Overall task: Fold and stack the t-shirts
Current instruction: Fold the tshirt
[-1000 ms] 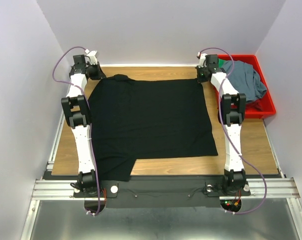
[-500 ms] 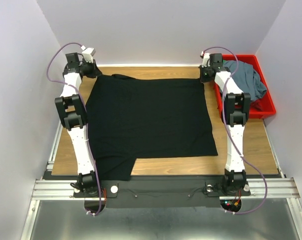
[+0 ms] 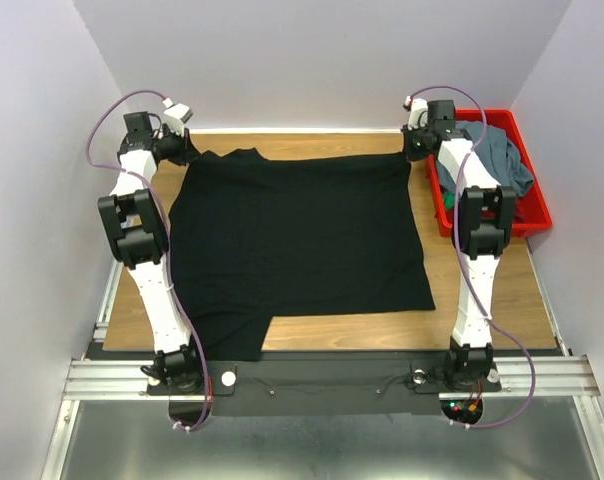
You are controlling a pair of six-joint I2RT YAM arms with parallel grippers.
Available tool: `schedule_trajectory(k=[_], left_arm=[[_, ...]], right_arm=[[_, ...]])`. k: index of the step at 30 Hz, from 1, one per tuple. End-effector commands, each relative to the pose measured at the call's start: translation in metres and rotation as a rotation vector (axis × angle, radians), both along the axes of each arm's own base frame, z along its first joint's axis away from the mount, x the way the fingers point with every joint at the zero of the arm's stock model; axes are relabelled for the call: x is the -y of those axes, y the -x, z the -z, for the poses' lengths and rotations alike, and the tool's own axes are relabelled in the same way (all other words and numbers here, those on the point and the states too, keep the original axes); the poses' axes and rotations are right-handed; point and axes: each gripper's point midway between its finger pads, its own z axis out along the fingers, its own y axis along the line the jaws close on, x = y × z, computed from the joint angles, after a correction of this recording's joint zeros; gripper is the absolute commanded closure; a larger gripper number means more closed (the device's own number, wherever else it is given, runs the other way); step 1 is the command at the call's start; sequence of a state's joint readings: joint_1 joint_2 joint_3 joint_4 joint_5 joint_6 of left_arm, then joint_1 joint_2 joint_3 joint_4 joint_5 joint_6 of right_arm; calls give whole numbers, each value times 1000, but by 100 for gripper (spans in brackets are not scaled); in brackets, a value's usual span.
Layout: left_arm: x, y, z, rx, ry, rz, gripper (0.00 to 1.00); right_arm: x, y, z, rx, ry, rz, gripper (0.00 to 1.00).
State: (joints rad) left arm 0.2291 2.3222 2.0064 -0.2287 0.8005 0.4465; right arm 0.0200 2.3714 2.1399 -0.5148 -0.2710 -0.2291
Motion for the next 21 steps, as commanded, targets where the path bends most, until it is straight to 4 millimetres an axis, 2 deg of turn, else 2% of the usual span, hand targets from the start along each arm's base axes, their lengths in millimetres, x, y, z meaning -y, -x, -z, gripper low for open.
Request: schedule_trajectory(k=[1,5,6,8,10,15,16,18,19,21], left_arm=[[-9,17,-52,144,-89,50,100],[-11,35,-48,141,-113,66,100],[-10,39,-54,159,-127,78,100],[-9,49,-47,145,-135,84,100],[-10,61,-45,137,-156,91,100],[-9,87,-40,127,-211,121,100],[-7,95,-30,104,-217,130,100],[-9,105,-27,102,-258,146,100],[-9,114,-13,69,-261,150,100],[-12,123,-5,58,-307,160,100]], right_arm=[[8,6,-41,84,25,-34,99],[8,17,-40,70,30,-50,100],[7,18,-41,71,30,-53,100],[6,23,-47,77,27,-63,99],[6,31,-42,58,30,-69,99],[5,49,-43,49,48,-100,99],[6,56,-35,28,52,-104,100],[5,63,-29,12,63,-121,99],[6,69,-22,-2,72,-134,100],[7,75,-13,-19,83,-148,99]])
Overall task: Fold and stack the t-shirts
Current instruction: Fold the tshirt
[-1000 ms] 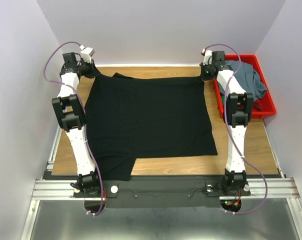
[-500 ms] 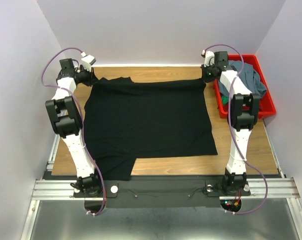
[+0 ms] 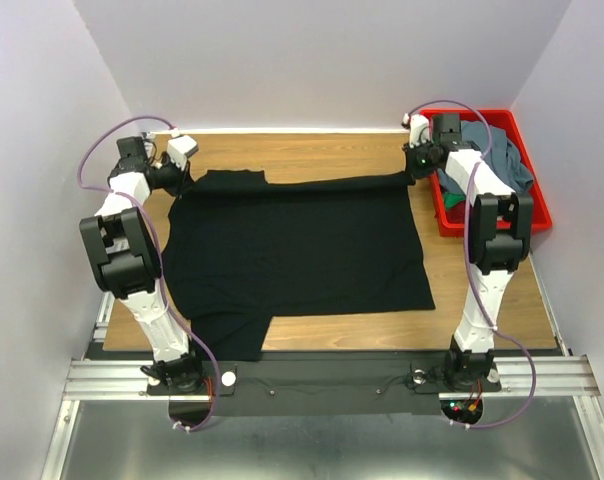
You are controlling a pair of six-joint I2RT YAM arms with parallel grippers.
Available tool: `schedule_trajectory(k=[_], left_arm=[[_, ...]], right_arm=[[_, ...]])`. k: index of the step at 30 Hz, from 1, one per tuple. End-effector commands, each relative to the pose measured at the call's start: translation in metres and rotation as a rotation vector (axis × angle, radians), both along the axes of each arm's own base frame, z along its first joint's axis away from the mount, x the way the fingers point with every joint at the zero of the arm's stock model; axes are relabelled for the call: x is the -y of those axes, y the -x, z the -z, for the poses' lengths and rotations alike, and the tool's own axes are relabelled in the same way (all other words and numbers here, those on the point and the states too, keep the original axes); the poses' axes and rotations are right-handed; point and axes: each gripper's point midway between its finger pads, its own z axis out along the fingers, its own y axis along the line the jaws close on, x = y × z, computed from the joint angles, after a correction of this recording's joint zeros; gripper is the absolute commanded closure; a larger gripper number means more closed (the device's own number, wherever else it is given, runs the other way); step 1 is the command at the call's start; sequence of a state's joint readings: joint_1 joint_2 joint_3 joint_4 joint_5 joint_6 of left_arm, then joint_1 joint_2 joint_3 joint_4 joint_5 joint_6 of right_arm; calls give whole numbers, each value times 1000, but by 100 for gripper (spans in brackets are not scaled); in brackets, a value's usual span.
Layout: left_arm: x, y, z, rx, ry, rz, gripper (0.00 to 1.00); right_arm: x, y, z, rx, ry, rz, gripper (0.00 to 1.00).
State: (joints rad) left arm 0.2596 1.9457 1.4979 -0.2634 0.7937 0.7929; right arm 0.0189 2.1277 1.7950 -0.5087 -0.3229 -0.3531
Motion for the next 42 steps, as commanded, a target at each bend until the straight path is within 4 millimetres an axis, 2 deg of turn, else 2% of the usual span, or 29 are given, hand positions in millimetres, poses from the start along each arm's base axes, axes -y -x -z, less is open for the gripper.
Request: schedule_trajectory(k=[1,4,5,8,9,10,11,12,13,14,15,16,18,19,20,21,22,23,26,27,29,30,32,33,35,40,42], left_arm=[[-11,26,5,8,-110,27,100],[-15,35,27,-35,-153,30,100],[-17,40,43,-74,-161,21,100],[-22,39,60,-125,-179,-2,98],[-26,39,66,-141,-195,-14,93],[-27,38,72,-159,-194,-20,78],[-29,37,74,-165,-198,-23,70],[-29,39,76,-182,-201,-24,57],[-30,37,69,-185,-200,-25,53],[-31,36,64,-182,-201,-22,49],[-29,34,57,-178,-189,-14,46],[-30,22,37,-139,-188,-12,39],[-23,16,20,-142,-135,-13,17],[-23,0,-4,-90,-129,-19,16],[-20,-7,-12,-80,-113,-26,16],[-16,-14,-19,-81,-82,-51,16],[-14,-24,-16,-87,-68,-61,16],[-8,-42,-32,-36,-63,-71,16],[1,-75,-35,-17,-21,-126,18],[2,-82,-33,-15,-18,-139,18],[5,-98,-25,-15,-20,-164,19],[9,-105,-14,-23,-21,-172,19],[13,-117,-15,-10,-12,-197,19],[17,-123,-4,-20,-14,-204,19],[19,-131,-3,-12,-9,-220,19],[29,-133,27,-56,-47,-226,18],[32,-130,41,-87,-70,-230,18]], right_arm=[[10,9,-3,23,41,-31,99],[12,18,19,-24,59,-42,100],[14,20,32,-51,66,-39,99],[16,22,49,-86,77,-35,97],[17,22,58,-102,83,-35,93],[18,22,60,-106,87,-34,80],[18,22,62,-109,89,-32,74],[19,22,60,-107,93,-35,67],[18,23,58,-109,91,-38,52],[18,23,53,-102,92,-41,46],[18,23,48,-93,90,-42,41],[17,21,34,-68,86,-44,34],[12,18,18,-40,59,-47,29],[11,16,11,-29,47,-43,26],[9,7,-3,5,36,-40,25],[6,3,-7,7,10,-31,25],[4,-1,-12,14,-1,-27,25],[1,-9,-15,20,-24,-23,25],[-2,-17,-12,5,-49,-12,28],[-3,-19,-3,-16,-61,-3,29],[-4,-26,-10,-2,-71,0,31],[-5,-29,-6,-10,-79,5,31],[-6,-30,-4,-14,-88,5,33],[-7,-30,0,-22,-91,5,34],[-6,-30,4,-30,-91,6,35],[-4,-23,15,-55,-68,3,39],[-1,-19,20,-66,-51,3,44]])
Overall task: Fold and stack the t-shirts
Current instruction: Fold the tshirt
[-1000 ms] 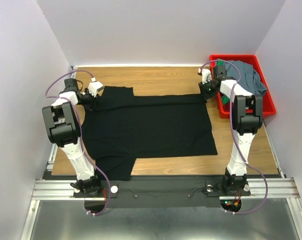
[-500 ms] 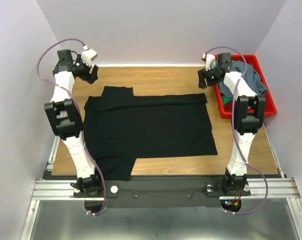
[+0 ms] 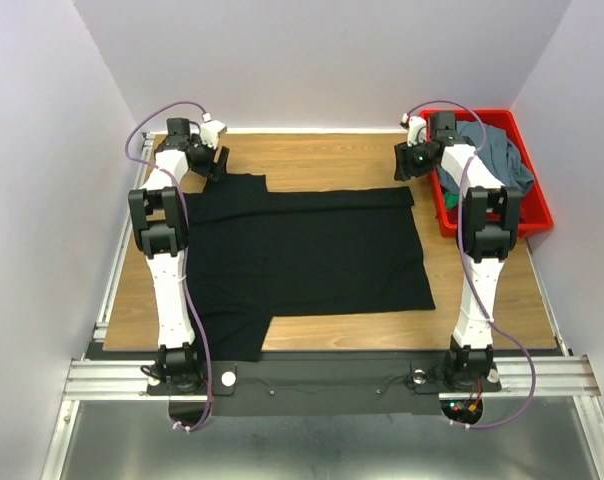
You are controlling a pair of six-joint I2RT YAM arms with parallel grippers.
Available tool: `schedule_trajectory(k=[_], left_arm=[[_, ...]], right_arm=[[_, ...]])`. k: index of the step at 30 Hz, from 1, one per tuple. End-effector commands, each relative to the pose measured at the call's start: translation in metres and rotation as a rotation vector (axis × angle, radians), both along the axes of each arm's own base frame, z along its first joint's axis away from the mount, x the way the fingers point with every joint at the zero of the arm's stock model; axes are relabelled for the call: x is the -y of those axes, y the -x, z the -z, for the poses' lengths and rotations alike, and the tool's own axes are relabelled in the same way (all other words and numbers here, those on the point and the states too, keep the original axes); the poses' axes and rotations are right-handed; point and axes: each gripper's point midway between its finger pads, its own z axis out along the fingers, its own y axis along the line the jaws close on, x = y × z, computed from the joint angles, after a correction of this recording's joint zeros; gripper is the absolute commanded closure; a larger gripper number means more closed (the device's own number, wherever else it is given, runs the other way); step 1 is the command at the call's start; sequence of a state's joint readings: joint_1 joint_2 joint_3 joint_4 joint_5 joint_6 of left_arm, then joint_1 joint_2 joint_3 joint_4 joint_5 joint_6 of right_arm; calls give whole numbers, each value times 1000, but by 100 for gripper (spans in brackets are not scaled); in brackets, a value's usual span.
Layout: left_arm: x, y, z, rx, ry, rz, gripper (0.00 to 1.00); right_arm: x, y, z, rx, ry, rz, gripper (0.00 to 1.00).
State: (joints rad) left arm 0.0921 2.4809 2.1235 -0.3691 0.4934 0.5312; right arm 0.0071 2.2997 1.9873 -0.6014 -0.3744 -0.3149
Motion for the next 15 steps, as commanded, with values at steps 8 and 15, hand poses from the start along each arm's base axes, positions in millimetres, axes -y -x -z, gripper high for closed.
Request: schedule_trajectory(k=[8,15], left_arm=[[-1,1,-16,-22,-67,-25,30],[1,12,-3,-76,-62,-8,60]], right_arm=[[9,17,6,-29,49,1,46],[12,25,6,-39,67,0,47]])
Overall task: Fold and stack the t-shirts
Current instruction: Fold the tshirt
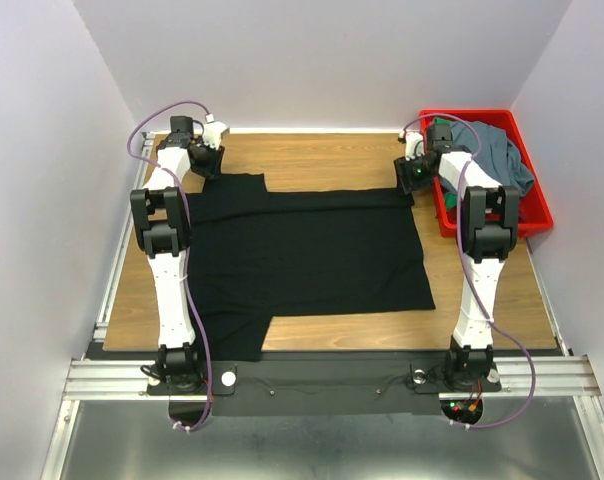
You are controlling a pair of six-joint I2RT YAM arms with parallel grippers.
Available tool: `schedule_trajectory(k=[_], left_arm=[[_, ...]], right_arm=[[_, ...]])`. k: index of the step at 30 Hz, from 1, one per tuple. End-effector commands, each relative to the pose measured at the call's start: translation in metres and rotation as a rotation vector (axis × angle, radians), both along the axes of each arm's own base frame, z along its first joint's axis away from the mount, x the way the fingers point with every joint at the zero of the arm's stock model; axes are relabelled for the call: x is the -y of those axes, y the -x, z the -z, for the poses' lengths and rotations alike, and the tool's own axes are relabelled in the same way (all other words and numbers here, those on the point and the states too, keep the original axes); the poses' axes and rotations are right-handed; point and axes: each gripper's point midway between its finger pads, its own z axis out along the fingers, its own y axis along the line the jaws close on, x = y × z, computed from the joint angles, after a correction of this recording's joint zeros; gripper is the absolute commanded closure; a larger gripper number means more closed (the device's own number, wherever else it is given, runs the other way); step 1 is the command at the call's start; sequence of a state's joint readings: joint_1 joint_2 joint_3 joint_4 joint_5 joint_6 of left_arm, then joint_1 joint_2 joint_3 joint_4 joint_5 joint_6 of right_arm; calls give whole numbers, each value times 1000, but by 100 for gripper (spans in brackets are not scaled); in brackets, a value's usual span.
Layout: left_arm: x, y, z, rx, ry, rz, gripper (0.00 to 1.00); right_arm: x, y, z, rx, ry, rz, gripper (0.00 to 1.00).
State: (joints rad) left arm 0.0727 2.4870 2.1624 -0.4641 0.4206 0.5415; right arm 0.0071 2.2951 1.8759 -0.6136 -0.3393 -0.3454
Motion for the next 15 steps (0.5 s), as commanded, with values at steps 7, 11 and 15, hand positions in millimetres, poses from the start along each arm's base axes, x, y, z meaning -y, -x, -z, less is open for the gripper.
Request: schedule_trajectory(k=[7,11,15], left_arm=[[7,-6,-33,43,22,27,100],[14,-7,-64,98,51,57,100],[23,0,-92,134,84,93,100]], right_arm=[[3,-5,-51,97,13,2,55],[4,-3,-56,101,15,-5,69],[3,-2,-62,108,9,-7,76]])
